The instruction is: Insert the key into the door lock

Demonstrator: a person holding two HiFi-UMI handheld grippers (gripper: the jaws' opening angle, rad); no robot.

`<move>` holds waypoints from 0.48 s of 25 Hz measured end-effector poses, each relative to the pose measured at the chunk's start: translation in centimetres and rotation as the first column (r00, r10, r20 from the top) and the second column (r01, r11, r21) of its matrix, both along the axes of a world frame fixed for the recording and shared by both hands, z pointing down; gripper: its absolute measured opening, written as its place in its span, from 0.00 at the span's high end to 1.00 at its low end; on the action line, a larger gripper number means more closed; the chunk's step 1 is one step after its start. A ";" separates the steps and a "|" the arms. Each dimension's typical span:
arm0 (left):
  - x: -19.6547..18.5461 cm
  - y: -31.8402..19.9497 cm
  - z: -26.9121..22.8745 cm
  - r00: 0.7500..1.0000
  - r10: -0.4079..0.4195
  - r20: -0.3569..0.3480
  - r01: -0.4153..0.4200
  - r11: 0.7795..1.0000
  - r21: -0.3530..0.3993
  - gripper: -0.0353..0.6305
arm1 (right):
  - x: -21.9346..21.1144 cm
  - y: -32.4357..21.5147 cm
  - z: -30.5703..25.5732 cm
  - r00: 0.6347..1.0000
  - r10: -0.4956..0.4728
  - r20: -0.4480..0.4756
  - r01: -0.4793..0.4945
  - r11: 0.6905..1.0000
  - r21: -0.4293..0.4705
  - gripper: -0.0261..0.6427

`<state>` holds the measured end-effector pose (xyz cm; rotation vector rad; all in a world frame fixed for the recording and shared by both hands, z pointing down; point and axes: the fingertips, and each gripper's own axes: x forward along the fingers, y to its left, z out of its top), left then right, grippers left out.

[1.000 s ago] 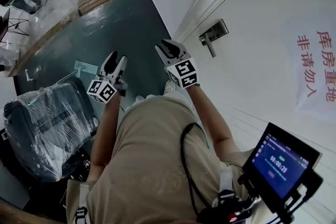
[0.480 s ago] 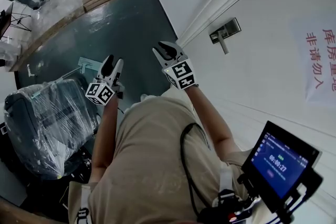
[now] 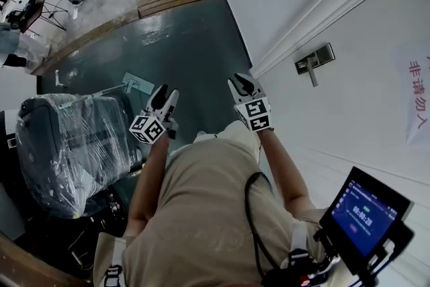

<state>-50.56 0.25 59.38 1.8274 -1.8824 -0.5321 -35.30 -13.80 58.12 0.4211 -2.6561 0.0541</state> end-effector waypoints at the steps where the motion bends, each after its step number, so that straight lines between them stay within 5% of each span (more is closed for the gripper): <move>1: -0.1 0.5 0.0 1.000 -0.011 -0.005 0.011 1.000 0.000 0.59 | 0.2 0.1 0.2 1.000 -0.004 -0.004 0.004 1.000 -0.001 0.83; 12: -0.7 5.3 0.3 0.993 -0.111 -0.029 0.111 0.994 -0.022 0.59 | -2.5 1.8 -0.9 0.998 -0.062 0.026 0.062 0.998 0.013 0.84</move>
